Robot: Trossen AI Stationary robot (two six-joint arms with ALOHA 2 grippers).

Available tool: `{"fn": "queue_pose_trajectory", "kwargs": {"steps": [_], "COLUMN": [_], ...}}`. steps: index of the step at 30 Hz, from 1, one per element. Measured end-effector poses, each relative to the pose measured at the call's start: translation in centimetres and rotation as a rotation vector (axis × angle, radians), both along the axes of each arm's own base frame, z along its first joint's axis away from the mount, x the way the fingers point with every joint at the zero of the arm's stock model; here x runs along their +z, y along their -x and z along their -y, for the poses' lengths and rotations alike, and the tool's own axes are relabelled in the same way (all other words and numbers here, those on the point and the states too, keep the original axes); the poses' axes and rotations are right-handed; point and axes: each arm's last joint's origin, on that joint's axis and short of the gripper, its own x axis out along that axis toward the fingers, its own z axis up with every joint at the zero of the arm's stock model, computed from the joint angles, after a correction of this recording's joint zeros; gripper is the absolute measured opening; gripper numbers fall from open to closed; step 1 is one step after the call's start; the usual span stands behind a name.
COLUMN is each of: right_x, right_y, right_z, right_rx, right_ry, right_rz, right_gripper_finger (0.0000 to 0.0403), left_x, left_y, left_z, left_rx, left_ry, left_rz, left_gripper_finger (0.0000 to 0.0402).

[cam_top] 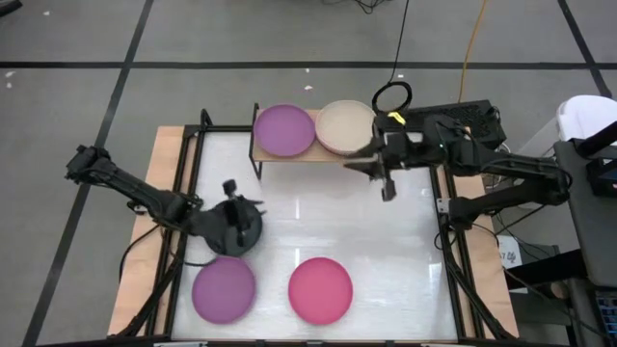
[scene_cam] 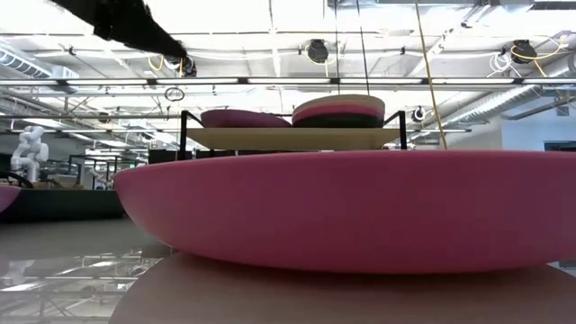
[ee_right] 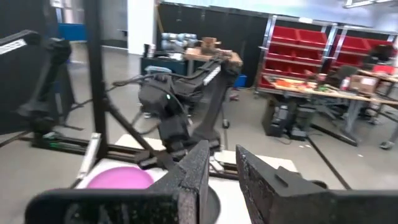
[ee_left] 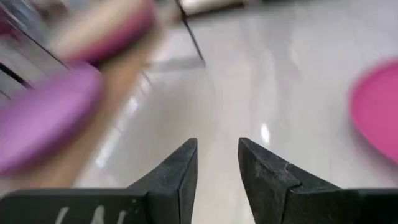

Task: Place and stack plates onto a shelf
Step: Stack the black plate on top of the purple plate on the shelf

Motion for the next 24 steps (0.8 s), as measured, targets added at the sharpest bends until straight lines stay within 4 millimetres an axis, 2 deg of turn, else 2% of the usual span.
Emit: {"fn": "queue_pose_trajectory", "kwargs": {"steps": [7, 12, 17, 24], "right_x": [-0.1, -0.8, -1.3, -1.3], "right_y": [0.2, 0.1, 0.1, 0.1], "right_z": [-1.7, -2.3, -2.6, -3.1], "right_rx": [0.062, -0.039, -0.109, -0.096], "right_ry": [-0.002, 0.040, 0.071, 0.078], "right_rz": [-0.022, -0.091, -0.140, -0.144], "right_gripper_finger": [0.0066, 0.0066, 0.0066, 0.0066], "left_x": [-1.9, -3.9, -5.4, -6.8], "left_y": [-2.8, -3.5, -3.7, -4.3], "left_z": [1.8, 2.4, 2.4, 1.2], "left_rx": [0.009, 0.047, 0.142, 0.308], "left_ry": [0.172, 0.260, 0.350, 0.410], "left_rz": [-0.324, -0.458, -0.533, -0.564], "left_gripper_finger": [0.0121, 0.0122, 0.0122, 0.0123]}}
